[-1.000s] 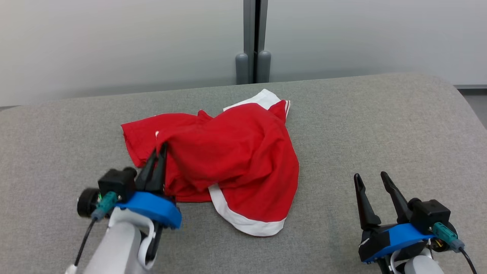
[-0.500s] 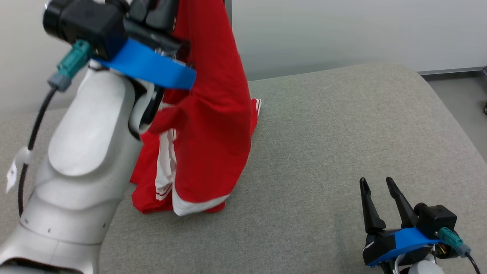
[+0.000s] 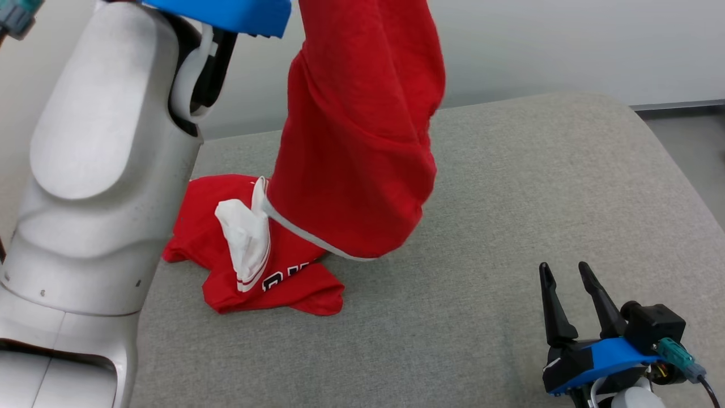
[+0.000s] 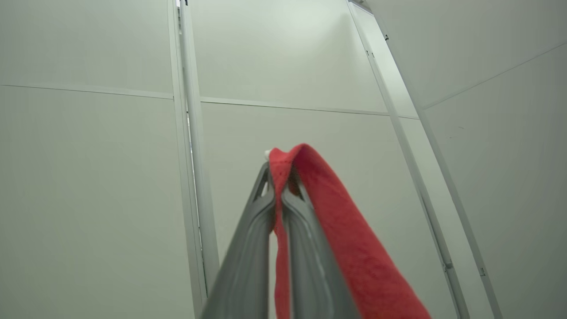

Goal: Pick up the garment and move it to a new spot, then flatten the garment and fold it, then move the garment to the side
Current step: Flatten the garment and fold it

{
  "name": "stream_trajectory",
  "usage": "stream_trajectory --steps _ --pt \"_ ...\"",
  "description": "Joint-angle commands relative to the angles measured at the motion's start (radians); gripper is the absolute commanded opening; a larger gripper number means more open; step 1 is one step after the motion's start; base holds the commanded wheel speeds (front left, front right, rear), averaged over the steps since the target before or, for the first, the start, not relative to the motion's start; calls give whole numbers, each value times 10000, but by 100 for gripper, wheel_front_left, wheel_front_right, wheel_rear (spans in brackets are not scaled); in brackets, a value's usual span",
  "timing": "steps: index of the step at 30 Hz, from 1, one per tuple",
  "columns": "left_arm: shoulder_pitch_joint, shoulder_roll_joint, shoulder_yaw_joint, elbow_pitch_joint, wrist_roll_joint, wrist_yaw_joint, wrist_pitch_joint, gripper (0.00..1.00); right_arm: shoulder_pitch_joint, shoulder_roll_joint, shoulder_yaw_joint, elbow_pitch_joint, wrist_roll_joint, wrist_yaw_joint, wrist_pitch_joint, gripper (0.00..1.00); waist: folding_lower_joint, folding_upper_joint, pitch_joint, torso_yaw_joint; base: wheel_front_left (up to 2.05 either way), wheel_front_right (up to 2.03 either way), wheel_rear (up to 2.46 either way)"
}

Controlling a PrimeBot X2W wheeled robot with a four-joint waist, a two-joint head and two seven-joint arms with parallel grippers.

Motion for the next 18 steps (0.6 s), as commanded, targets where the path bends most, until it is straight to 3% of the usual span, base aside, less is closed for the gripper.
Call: stream_trajectory --steps 1,8,18 --pt "236 40 96 32 18 -9 -28 0 -27 -25 -40 -75 -74 5 -35 100 0 0 59 230 0 0 0" --pt "764 209 356 -191 73 -9 -27 0 -39 -25 -125 -175 -232 5 -36 100 0 0 48 1039 0 0 0" --pt "1763 539 948 -720 159 35 -30 0 -88 -24 -141 -427 -424 5 -35 100 0 0 84 3181 0 0 0"
